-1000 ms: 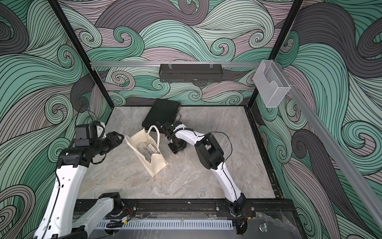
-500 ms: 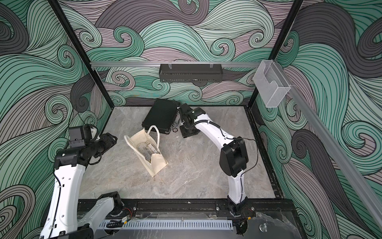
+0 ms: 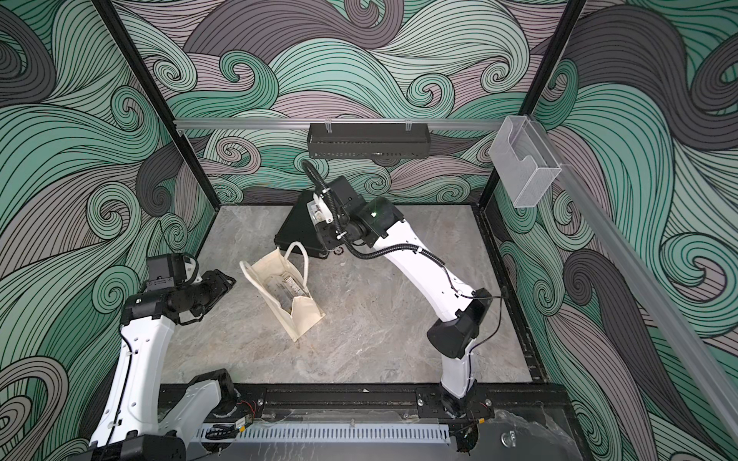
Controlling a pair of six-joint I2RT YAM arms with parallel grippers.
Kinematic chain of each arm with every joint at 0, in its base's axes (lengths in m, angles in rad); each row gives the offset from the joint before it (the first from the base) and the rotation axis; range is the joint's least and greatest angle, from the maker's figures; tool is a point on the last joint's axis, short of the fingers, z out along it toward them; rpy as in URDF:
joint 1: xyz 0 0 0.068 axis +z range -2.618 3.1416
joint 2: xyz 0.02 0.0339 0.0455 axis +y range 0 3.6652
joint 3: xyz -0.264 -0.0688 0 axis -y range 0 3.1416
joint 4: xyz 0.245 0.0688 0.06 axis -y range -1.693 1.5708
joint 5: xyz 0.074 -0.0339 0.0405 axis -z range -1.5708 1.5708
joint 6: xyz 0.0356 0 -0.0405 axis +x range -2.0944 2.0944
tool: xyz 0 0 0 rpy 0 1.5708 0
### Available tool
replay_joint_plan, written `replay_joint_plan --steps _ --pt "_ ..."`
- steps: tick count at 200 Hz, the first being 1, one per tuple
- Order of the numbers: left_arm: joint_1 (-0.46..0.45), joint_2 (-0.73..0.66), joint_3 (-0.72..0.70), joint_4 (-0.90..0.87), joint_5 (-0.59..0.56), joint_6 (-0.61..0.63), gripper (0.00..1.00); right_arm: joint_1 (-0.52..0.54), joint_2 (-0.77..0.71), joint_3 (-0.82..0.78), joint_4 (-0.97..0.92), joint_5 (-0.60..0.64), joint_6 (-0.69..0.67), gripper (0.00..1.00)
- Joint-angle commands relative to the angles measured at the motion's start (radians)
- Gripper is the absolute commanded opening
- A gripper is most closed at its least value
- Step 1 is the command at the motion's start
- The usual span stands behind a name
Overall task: Put the compass set into the canvas bag
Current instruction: Place the compass set in the canvas bag.
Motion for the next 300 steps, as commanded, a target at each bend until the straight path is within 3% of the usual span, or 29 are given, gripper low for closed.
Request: replay_joint_plan --steps 1,36,103,268,300 --pt "0.009 -0.021 -0.001 0.015 0.019 -0.007 0.62 0.077 0.080 0.082 -0.024 0.000 -0.039 0.41" --pt "0.009 -0.030 -0.009 0.008 0.017 -0.003 0.62 0.151 0.194 0.165 -0.037 -0.006 -0.045 0.41" --pt "0.009 -0.048 -0.030 0.010 0.020 -0.004 0.62 0.156 0.355 0.191 -0.063 -0.052 0.008 0.41" --pt "0.009 -0.055 -0.067 0.057 0.069 -0.013 0.62 0.153 0.578 0.260 -0.154 -0.029 0.116 0.43" --pt "0.008 -0.053 -0.070 0.065 0.076 -0.020 0.62 0.149 0.584 0.271 -0.162 -0.032 0.118 0.50"
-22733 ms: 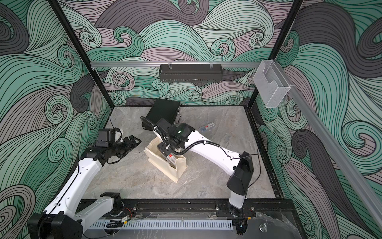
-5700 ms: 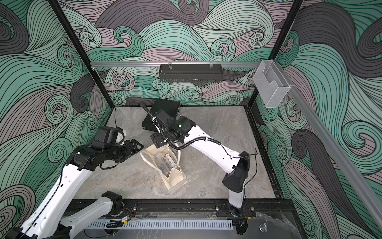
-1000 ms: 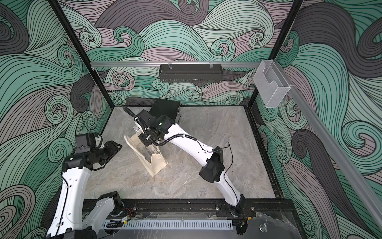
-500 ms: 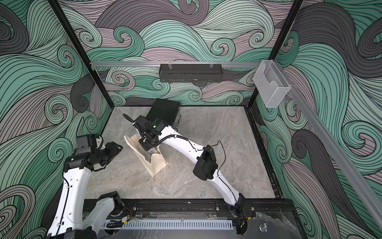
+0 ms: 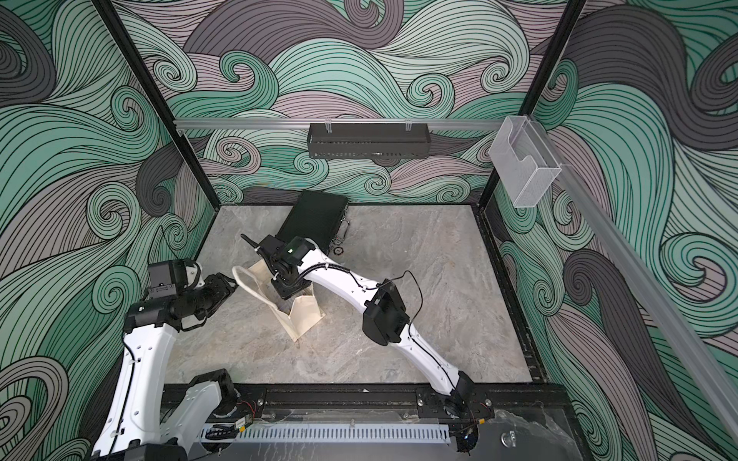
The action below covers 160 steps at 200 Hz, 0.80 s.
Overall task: Put the compass set into the canvas bag
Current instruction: Place the compass set in the canvas bag.
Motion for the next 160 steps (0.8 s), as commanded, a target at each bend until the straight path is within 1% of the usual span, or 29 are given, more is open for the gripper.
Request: replay_joint_plan --steps 1,17,39,64,125,143,160 --pt "0.009 -0.010 -0.004 0.017 0.024 -0.008 0.62 -0.009 0.011 0.029 -0.034 0.021 0.017 0.50" --pt "0.009 -0.009 -0.001 0.017 0.022 -0.007 0.62 -0.005 -0.010 0.031 -0.033 0.019 0.008 0.54" --pt "0.009 -0.010 0.008 0.008 0.013 -0.002 0.62 -0.002 -0.039 0.044 -0.032 0.028 -0.001 0.64" --pt "0.009 -0.016 0.017 -0.001 0.001 0.007 0.62 0.003 -0.090 0.051 -0.019 0.026 -0.022 0.69" --pt "0.008 -0.024 0.039 -0.012 -0.009 0.005 0.62 0.026 -0.245 0.039 0.064 0.014 -0.130 0.72" --pt "0.009 -0.028 0.054 -0.012 -0.024 0.019 0.62 0.025 -0.295 0.038 0.085 0.068 -0.173 0.72" --pt "0.009 -0.019 0.069 -0.012 -0.068 0.050 0.62 0.017 -0.353 0.021 0.118 0.148 -0.233 0.73"
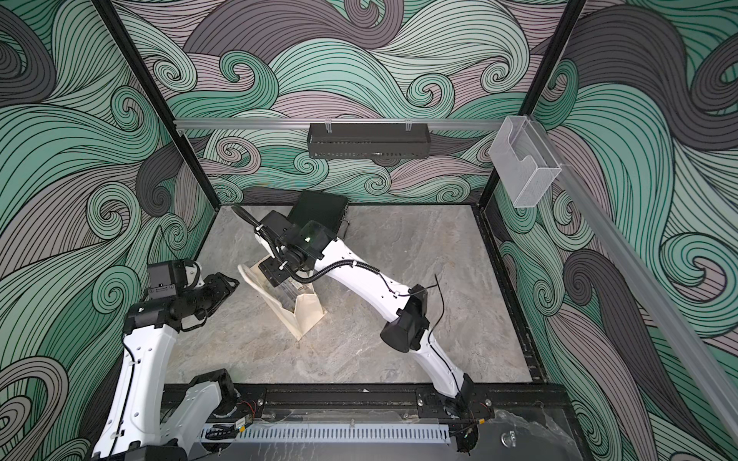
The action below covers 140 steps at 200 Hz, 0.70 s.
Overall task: Put the compass set into the canvas bag
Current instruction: Place the compass set in the canvas bag, then reset both arms
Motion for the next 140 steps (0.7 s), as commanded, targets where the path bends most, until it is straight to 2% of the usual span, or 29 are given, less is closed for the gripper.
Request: replay_joint_plan --steps 1,10,29,57,75,111,129,140 --pt "0.009 -0.008 0.060 -0.010 -0.058 0.048 0.62 -0.007 -0.077 -0.002 0.050 0.117 -0.103 0.73" --pt "0.009 -0.006 0.065 0.005 -0.091 0.070 0.62 -0.019 -0.116 -0.032 0.077 0.181 -0.119 0.74" --pt "0.009 -0.011 0.071 0.061 -0.188 0.118 0.62 -0.085 -0.212 -0.135 0.141 0.226 -0.115 0.76" --pt "0.009 0.001 0.060 0.184 -0.320 0.196 0.62 -0.221 -0.420 -0.432 0.303 0.301 -0.109 0.80" --pt "0.008 0.029 0.020 0.282 -0.365 0.245 0.62 -0.337 -0.611 -0.764 0.503 0.353 -0.100 0.99" --pt "0.004 0.087 -0.088 0.453 -0.382 0.279 0.62 -0.583 -0.899 -1.406 0.920 0.373 -0.076 0.99" --pt "-0.016 0.109 -0.177 0.586 -0.391 0.289 0.63 -0.670 -0.963 -1.693 1.150 0.384 -0.116 0.99" --pt "-0.042 0.124 -0.234 0.678 -0.420 0.293 0.64 -0.710 -0.964 -1.832 1.277 0.442 -0.136 0.99"
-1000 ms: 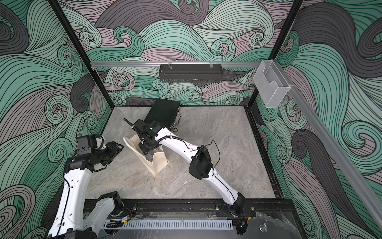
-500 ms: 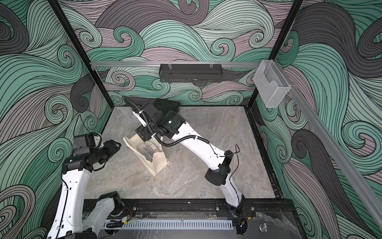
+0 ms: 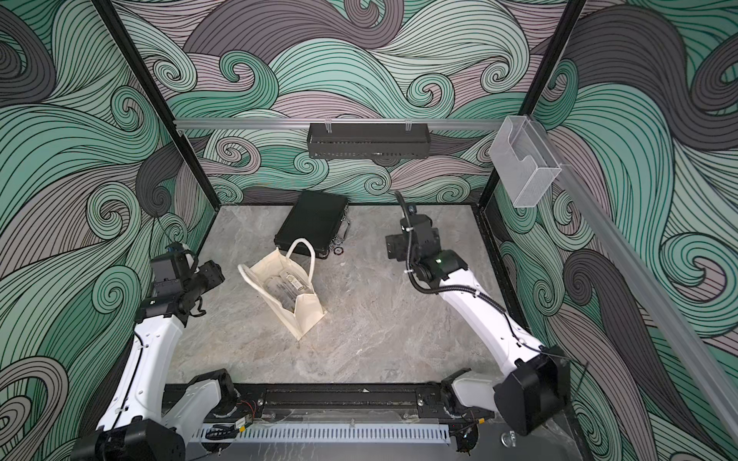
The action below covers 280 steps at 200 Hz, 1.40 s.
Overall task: Put the compass set into the canvas bag
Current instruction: Reset both arms
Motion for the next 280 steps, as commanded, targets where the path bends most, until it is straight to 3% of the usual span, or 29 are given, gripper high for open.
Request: replay_joint_plan --steps 1,28,52,81,97,117,147,165,178,200,203,208,222,252,280 --pt "-0.035 0.025 -0.090 0.234 -0.064 0.045 0.64 -0.065 -0.012 -0.253 0.395 0.088 -0.044 0.99" --pt "-0.112 0.091 -0.216 0.484 -0.144 0.102 0.66 -0.143 0.053 -0.386 0.504 0.107 -0.039 0.99" --pt "-0.149 0.189 -0.280 0.670 -0.194 0.105 0.66 -0.190 0.137 -0.502 0.812 0.048 -0.051 0.99" --pt "-0.206 0.322 -0.328 0.904 -0.232 0.149 0.66 -0.244 0.146 -0.484 0.793 -0.099 -0.051 0.99" --pt "-0.239 0.355 -0.310 0.930 -0.263 0.154 0.66 -0.295 0.112 -0.527 0.841 -0.208 -0.039 0.99" --pt "-0.255 0.395 -0.288 0.953 -0.279 0.195 0.67 -0.345 0.061 -0.607 0.944 -0.219 -0.019 0.99" --pt "-0.256 0.526 -0.356 1.200 -0.217 0.242 0.68 -0.367 0.075 -0.590 0.933 -0.266 -0.020 0.99" --pt "-0.260 0.588 -0.322 1.209 -0.217 0.275 0.69 -0.367 0.106 -0.543 0.876 -0.301 -0.033 0.99" --pt "-0.259 0.575 -0.274 1.087 -0.241 0.228 0.69 -0.372 0.123 -0.520 0.851 -0.273 -0.018 0.99" --pt "-0.258 0.581 -0.271 1.094 -0.253 0.225 0.73 -0.396 0.152 -0.505 0.873 -0.298 -0.038 0.99" --pt "-0.258 0.579 -0.269 1.084 -0.251 0.223 0.76 -0.398 0.155 -0.506 0.885 -0.298 -0.041 0.99" --pt "-0.258 0.582 -0.274 1.100 -0.253 0.226 0.88 -0.402 0.163 -0.514 0.909 -0.296 -0.047 0.99" --pt "-0.258 0.580 -0.272 1.092 -0.254 0.225 0.98 -0.408 0.214 -0.542 1.022 -0.311 -0.051 0.99" --pt "-0.258 0.582 -0.274 1.101 -0.254 0.227 0.99 -0.408 0.296 -0.548 1.107 -0.407 -0.095 0.99" --pt "-0.257 0.583 -0.269 1.094 -0.249 0.226 0.99 -0.402 0.297 -0.561 1.124 -0.390 -0.096 0.99"
